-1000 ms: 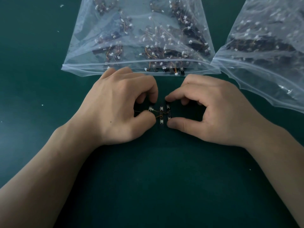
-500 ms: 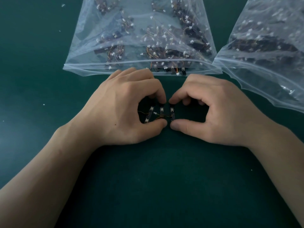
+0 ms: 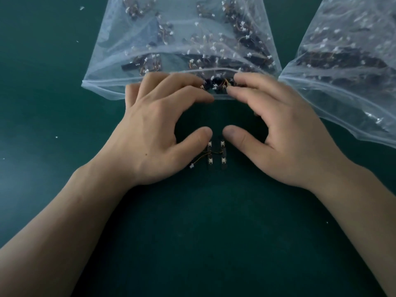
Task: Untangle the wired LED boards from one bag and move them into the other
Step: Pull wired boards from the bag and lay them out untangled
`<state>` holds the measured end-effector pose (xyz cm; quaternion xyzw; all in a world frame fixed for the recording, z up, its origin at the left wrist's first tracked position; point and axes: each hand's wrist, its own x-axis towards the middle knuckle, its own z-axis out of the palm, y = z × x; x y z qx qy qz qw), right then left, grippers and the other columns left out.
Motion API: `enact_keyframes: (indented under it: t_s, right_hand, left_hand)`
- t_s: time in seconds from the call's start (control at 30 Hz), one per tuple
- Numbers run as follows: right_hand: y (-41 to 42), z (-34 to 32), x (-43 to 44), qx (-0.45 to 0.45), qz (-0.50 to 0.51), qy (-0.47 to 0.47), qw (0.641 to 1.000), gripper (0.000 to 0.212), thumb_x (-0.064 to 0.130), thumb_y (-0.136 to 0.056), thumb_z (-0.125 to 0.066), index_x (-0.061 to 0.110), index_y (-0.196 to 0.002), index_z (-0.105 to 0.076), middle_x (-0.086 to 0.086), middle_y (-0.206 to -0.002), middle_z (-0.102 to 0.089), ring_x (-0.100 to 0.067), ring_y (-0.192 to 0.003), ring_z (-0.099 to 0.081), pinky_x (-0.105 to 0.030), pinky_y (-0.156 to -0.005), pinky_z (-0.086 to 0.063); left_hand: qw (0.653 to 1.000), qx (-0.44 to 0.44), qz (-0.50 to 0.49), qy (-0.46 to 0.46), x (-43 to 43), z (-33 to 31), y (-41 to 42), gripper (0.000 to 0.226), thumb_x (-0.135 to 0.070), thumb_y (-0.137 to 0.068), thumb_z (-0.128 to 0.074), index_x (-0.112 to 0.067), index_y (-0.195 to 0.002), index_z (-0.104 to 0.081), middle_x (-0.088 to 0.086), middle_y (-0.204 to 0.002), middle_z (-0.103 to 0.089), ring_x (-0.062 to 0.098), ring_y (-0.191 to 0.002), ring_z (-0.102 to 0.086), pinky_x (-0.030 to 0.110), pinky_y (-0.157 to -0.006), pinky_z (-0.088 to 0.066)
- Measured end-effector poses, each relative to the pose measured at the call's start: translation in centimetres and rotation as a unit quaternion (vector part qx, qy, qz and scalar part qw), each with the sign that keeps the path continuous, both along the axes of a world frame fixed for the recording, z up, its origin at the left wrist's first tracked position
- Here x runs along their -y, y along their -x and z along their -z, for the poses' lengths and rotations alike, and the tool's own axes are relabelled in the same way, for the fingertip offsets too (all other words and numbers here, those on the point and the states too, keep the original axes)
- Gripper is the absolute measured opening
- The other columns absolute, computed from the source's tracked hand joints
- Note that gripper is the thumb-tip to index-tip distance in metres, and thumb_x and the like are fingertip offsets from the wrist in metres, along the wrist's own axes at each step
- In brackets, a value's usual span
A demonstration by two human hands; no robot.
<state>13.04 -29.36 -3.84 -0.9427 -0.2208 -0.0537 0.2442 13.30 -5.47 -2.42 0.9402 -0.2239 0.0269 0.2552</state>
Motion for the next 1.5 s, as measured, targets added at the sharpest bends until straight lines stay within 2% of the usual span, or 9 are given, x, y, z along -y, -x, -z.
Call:
enact_keyframes:
  t_s: [0.13,0.33,0.47,0.67,1.0,1.1,1.27,1.37,1.5]
  right_hand:
    - [-0.1,0.0,-0.4,0.003,-0.002,0.065,0.998,0.069,0.061,-0.101,-0.047,0.017,-0.153,-0.052,0.007,-0.163,-0.041,-0.019,-0.137,-0.043,-0.026,-0.112,-0.027]
    - [-0.3,-0.1,0.0,-0.004,-0.015,0.003,1.000,0.048,0.048,-0.102,-0.056,0.018,-0.137,-0.067,0.010,-0.142,-0.058,-0.013,-0.130,-0.052,-0.028,-0.109,-0.038]
    - [-0.1,-0.1,0.1,0.001,-0.003,-0.041,0.999,0.041,0.043,-0.099,-0.061,0.020,-0.133,-0.067,0.007,-0.134,-0.057,-0.006,-0.118,-0.054,-0.031,-0.094,-0.048]
    - [-0.1,0.2,-0.4,0.010,0.001,0.070,0.997,0.058,0.058,-0.102,-0.047,0.026,-0.149,-0.058,0.002,-0.156,-0.042,-0.021,-0.133,-0.044,-0.033,-0.109,-0.034]
    - [-0.1,0.2,-0.5,0.012,0.036,0.039,0.999,0.059,0.050,-0.098,-0.054,0.013,-0.143,-0.060,0.004,-0.143,-0.053,-0.019,-0.134,-0.050,-0.027,-0.108,-0.037]
    - [-0.1,0.2,-0.5,0.005,0.046,0.017,0.999,0.056,0.047,-0.099,-0.056,0.011,-0.143,-0.059,0.004,-0.142,-0.054,-0.016,-0.133,-0.051,-0.032,-0.108,-0.045]
    - [0.1,0.0,-0.8,-0.009,0.032,0.045,0.998,0.058,0.060,-0.106,-0.037,0.027,-0.149,-0.057,0.002,-0.151,-0.045,-0.022,-0.133,-0.045,-0.039,-0.106,-0.040]
    - [0.1,0.1,-1.0,-0.004,0.036,0.067,0.997,0.065,0.061,-0.107,-0.031,0.020,-0.151,-0.055,0.000,-0.152,-0.044,-0.025,-0.134,-0.044,-0.043,-0.109,-0.040]
    - [0.0,0.2,-0.9,0.006,0.045,0.041,0.998,0.063,0.055,-0.107,-0.037,0.011,-0.149,-0.055,0.000,-0.147,-0.050,-0.022,-0.135,-0.047,-0.038,-0.110,-0.040]
  left_hand:
    - [1.000,-0.016,0.005,-0.023,0.0,0.1,0.0,0.058,-0.047,-0.089,-0.053,-0.029,-0.144,-0.059,-0.013,-0.159,-0.045,0.016,-0.145,-0.033,0.051,-0.117,-0.021]
    - [0.999,-0.025,0.011,-0.027,-0.1,0.0,0.0,0.064,-0.052,-0.089,-0.050,-0.030,-0.150,-0.055,-0.016,-0.161,-0.043,0.013,-0.146,-0.032,0.054,-0.117,-0.020]
    - [0.998,-0.029,0.024,-0.044,0.0,0.1,0.0,0.061,-0.053,-0.089,-0.052,-0.034,-0.148,-0.057,-0.014,-0.162,-0.042,0.016,-0.147,-0.033,0.055,-0.118,-0.019]
    - [0.998,-0.023,0.026,-0.051,0.0,0.3,-0.1,0.058,-0.053,-0.090,-0.053,-0.034,-0.144,-0.060,-0.015,-0.162,-0.042,0.017,-0.147,-0.034,0.054,-0.117,-0.020]
    - [0.998,-0.018,0.024,-0.051,-0.1,0.4,-0.1,0.057,-0.063,-0.094,-0.045,-0.035,-0.142,-0.061,-0.015,-0.162,-0.043,0.016,-0.147,-0.033,0.053,-0.117,-0.019]
    - [0.998,-0.019,0.026,-0.051,-0.1,0.4,-0.2,0.058,-0.063,-0.095,-0.043,-0.035,-0.143,-0.060,-0.015,-0.162,-0.043,0.016,-0.148,-0.033,0.051,-0.117,-0.019]
    - [0.998,-0.013,0.025,-0.051,-0.1,0.4,-0.2,0.058,-0.064,-0.096,-0.043,-0.035,-0.143,-0.060,-0.015,-0.161,-0.044,0.016,-0.147,-0.034,0.051,-0.116,-0.020]
    - [0.998,-0.015,0.027,-0.050,-0.1,0.5,-0.1,0.058,-0.064,-0.095,-0.042,-0.035,-0.142,-0.061,-0.015,-0.161,-0.044,0.016,-0.147,-0.034,0.051,-0.116,-0.020]
    - [0.998,-0.018,0.026,-0.048,-0.1,0.4,-0.2,0.058,-0.064,-0.096,-0.041,-0.034,-0.142,-0.060,-0.015,-0.161,-0.044,0.017,-0.148,-0.034,0.052,-0.116,-0.019]
